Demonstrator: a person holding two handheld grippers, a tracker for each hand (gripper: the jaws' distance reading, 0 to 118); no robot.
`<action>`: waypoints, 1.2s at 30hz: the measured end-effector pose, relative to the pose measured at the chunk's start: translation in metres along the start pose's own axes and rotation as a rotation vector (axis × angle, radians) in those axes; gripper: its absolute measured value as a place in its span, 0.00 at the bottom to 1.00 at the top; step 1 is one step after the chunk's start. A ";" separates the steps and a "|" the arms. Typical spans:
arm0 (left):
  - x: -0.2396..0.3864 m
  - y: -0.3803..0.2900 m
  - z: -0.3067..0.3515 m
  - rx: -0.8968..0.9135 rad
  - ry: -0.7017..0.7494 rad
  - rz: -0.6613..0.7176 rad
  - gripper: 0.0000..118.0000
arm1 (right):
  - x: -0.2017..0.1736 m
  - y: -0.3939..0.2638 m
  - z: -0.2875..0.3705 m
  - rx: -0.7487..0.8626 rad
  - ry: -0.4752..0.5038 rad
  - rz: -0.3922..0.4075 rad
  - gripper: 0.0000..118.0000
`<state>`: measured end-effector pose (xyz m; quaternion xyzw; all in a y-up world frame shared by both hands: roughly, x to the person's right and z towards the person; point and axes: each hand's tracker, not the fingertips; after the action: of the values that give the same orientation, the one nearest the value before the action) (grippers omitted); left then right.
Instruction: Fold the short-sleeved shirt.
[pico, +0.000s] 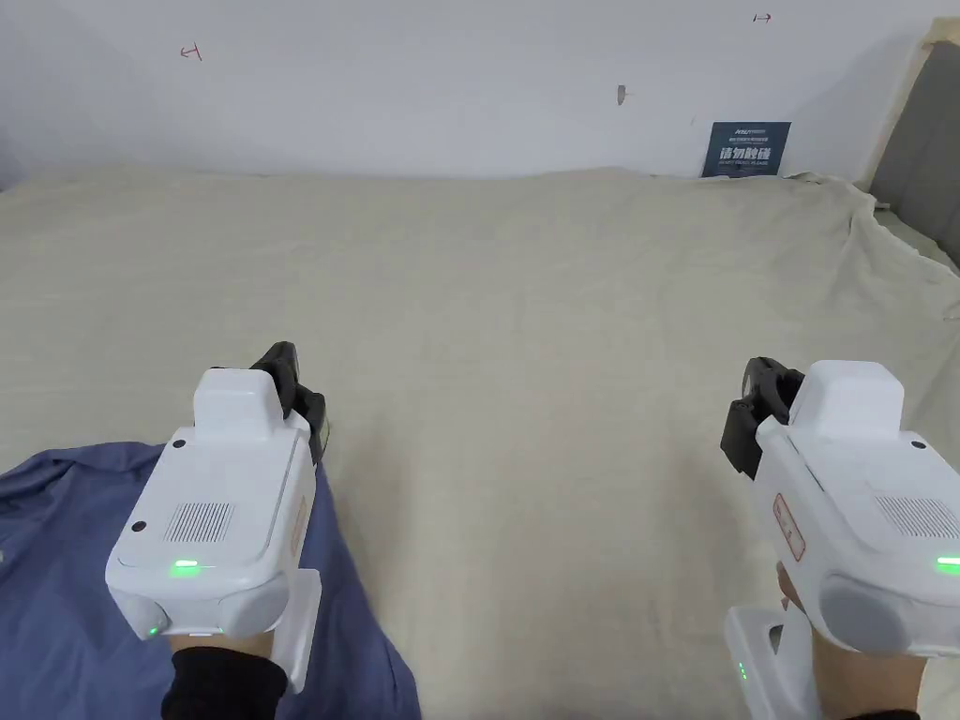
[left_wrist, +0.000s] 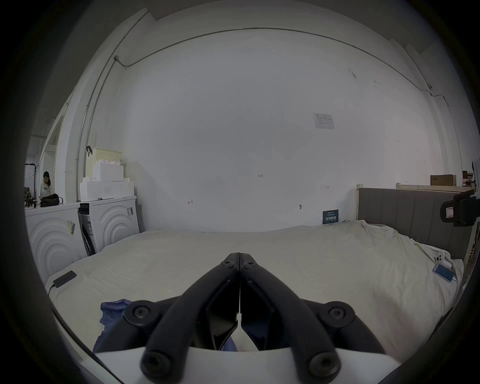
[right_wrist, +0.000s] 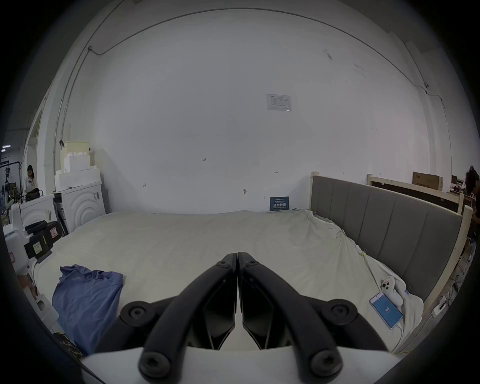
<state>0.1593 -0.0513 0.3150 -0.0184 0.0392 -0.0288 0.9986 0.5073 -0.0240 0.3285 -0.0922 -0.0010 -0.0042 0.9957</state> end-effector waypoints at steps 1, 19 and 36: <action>0.000 0.000 0.000 0.000 0.000 0.000 0.00 | 0.000 0.000 0.000 0.000 0.000 0.000 0.01; -0.018 0.004 0.006 0.012 0.037 0.005 0.00 | -0.022 0.006 -0.007 0.018 0.045 0.036 0.01; -0.136 0.000 0.061 -0.004 0.345 0.013 0.00 | -0.152 0.011 -0.030 0.026 0.354 0.078 0.01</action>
<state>0.0291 -0.0412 0.3858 -0.0150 0.2101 -0.0248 0.9772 0.3557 -0.0172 0.2970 -0.0773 0.1778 0.0182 0.9808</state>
